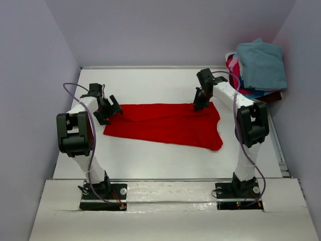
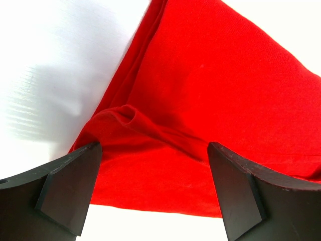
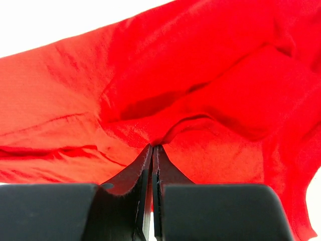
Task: Fold and stack the t-shirts
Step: Fold the tshirt
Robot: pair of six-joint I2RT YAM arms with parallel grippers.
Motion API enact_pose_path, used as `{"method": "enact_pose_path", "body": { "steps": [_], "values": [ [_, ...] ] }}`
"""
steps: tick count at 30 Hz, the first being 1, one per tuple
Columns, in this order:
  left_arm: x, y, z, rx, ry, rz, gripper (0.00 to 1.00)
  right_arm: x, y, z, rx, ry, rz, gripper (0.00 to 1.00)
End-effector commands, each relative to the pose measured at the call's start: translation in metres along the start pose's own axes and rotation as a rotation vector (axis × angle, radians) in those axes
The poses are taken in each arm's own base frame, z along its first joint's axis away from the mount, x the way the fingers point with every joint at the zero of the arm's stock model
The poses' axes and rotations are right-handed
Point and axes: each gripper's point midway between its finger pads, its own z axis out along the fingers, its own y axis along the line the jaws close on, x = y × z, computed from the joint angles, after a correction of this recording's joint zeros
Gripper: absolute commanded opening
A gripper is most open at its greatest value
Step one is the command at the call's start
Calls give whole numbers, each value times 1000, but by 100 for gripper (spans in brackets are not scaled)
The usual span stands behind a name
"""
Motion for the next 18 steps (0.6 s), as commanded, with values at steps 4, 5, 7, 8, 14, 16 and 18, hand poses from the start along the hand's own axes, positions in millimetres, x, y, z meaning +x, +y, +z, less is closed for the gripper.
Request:
{"method": "enact_pose_path", "body": {
  "steps": [4,5,7,8,14,16,18],
  "values": [
    [3,3,1,-1,10,11,99,-28,22,4,-34,-21,-51,7],
    [3,2,2,1,11,10,99,-31,27,4,-49,-23,-55,7],
    [2,2,2,1,10,10,99,-32,28,11,-50,-16,-65,7],
    [3,2,2,0,12,10,99,-33,30,13,-58,-12,-70,7],
    [0,1,3,-1,12,10,99,-38,34,26,-66,-3,-99,7],
    [0,2,4,-5,15,9,99,-37,34,33,-68,10,-106,7],
    [0,2,4,-6,14,10,99,-37,35,37,-74,13,-109,7]
  ]
}}
